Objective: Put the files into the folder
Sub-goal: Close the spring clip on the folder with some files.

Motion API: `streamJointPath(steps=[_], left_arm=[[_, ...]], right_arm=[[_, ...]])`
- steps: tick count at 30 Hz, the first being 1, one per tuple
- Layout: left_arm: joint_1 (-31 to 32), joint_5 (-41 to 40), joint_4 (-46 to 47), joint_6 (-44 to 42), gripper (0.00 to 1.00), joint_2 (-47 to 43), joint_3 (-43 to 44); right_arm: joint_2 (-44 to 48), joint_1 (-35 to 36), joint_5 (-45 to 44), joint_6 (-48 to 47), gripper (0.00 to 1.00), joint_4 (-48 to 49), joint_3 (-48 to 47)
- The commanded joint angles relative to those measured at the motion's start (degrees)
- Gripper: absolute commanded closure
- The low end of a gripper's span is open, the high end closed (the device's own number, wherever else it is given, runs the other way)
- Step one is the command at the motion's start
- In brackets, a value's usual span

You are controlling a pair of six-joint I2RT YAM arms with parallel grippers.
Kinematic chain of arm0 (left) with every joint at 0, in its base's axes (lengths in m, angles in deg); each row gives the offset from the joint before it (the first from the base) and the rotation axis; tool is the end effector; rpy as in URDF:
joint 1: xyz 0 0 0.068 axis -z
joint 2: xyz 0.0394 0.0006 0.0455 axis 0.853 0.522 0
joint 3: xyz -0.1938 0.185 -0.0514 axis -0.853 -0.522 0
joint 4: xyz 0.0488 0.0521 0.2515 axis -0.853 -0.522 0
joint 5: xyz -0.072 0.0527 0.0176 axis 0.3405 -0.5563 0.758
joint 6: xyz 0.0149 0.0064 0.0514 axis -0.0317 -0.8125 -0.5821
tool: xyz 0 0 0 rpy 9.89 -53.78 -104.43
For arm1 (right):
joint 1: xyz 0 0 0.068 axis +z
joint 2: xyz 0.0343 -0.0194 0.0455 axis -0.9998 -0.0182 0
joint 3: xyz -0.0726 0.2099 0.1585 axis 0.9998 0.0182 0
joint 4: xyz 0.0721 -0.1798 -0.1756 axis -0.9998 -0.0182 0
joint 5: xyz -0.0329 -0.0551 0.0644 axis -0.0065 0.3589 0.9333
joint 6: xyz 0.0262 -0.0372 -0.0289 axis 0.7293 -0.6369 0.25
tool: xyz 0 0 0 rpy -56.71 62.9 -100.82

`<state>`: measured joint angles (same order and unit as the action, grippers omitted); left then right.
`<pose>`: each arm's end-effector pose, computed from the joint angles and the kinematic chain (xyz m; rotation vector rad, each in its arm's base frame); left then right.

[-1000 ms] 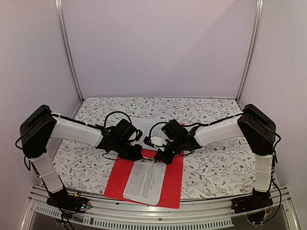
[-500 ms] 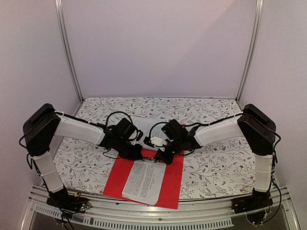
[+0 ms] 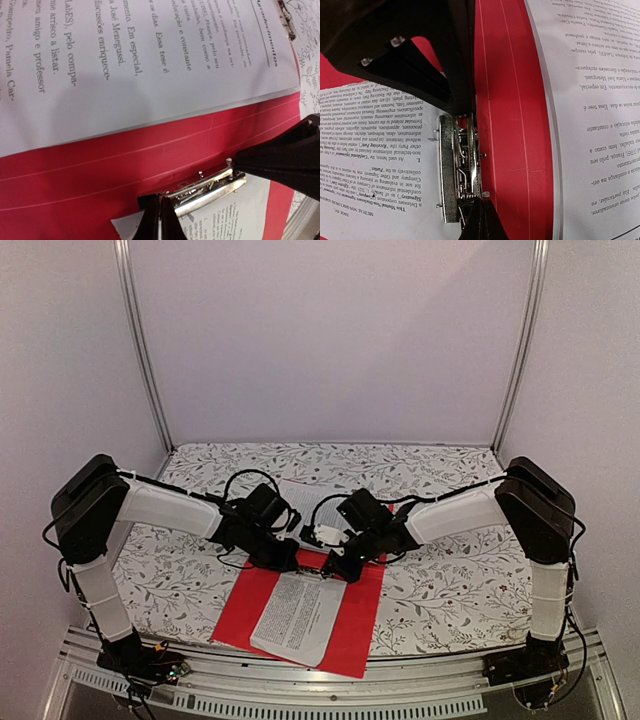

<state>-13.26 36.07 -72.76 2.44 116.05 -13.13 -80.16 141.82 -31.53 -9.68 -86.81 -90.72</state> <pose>0.2386 -0.2489 0.1276 0.4072 2.7733 -0.5988 0.2418 0.3340 0.1202 -1.5696 2.0537 0.5556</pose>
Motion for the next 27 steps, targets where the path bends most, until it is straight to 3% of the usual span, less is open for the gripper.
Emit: streamJointPath(steps=[1,14,27], left_arm=[[-1.57,-6.03,-5.99,-0.77,1.0,3.3,-2.83],[-3.0,-3.44,-4.04,-2.24,1.0,0.96,-0.25],[-3.0,-1.33,-2.13,-0.11,1.0,3.68,-6.12]], right_arm=[[-6.02,0.23,-2.09,-1.18,1.0,-13.04,3.98],[-6.87,0.3,-2.09,-0.97,1.0,-13.97,3.14],[-6.96,0.27,-2.12,-0.7,1.0,-14.05,3.09]])
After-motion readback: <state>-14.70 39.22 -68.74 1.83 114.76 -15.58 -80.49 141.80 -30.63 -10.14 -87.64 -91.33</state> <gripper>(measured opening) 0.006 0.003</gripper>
